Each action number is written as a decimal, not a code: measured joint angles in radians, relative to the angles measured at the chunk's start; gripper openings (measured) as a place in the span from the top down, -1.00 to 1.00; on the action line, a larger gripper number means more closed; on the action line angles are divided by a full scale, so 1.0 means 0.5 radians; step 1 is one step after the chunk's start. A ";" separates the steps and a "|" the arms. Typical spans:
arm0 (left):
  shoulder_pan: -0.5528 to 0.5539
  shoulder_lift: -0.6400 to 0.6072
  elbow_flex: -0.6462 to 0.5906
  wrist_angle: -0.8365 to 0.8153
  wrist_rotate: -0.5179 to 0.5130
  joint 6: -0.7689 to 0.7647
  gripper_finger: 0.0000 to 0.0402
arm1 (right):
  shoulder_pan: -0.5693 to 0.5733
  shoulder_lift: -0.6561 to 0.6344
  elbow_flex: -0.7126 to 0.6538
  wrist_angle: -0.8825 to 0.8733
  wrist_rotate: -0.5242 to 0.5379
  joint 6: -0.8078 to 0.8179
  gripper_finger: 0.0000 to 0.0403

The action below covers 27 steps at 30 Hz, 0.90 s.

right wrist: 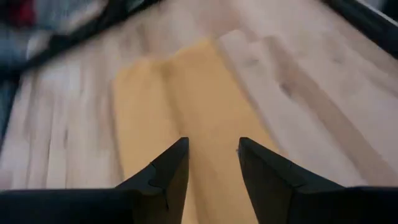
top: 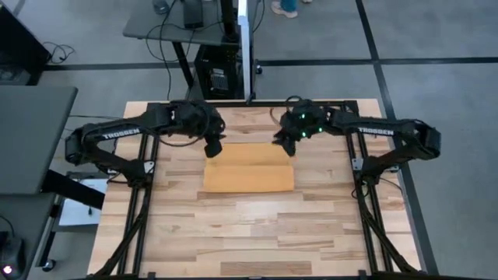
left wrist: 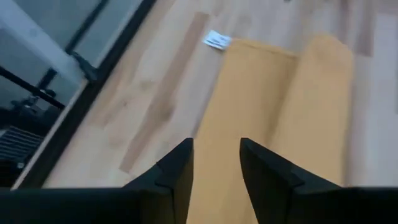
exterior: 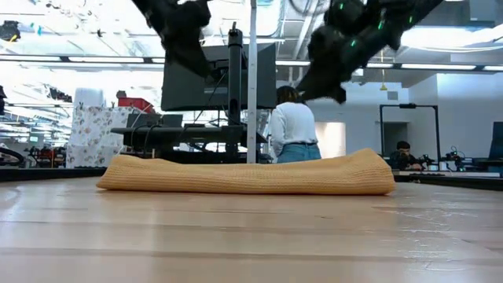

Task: Roll towel
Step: Roll the yellow towel

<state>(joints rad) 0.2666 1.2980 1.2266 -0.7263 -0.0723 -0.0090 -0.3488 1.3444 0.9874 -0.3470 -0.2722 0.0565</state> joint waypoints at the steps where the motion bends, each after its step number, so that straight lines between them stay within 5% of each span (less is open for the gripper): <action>1: -0.045 0.003 0.032 -0.067 0.002 -0.010 0.29 | 0.050 -0.013 0.036 -0.093 0.038 -0.092 0.23; 6: -0.369 0.022 0.111 -0.300 -0.093 -0.206 0.07 | 0.347 -0.090 0.165 -0.392 0.305 -0.333 0.03; 12: -0.825 0.028 0.054 -0.492 -0.297 -0.567 -0.14 | 0.875 -0.089 0.177 -0.608 0.741 -0.260 -0.18; 18: -1.225 0.140 -0.076 -0.466 -0.527 -0.813 -0.17 | 1.338 0.138 0.177 -0.625 1.223 0.126 -0.22; 27: -1.488 0.659 -0.123 -0.454 -0.869 -0.770 -0.15 | 1.565 0.630 0.177 -0.608 1.380 0.667 -0.22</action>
<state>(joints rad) -0.4772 1.6276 1.1653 -0.9531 -0.5067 -0.3941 0.4338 1.6596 1.0760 -0.6510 0.4179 0.3900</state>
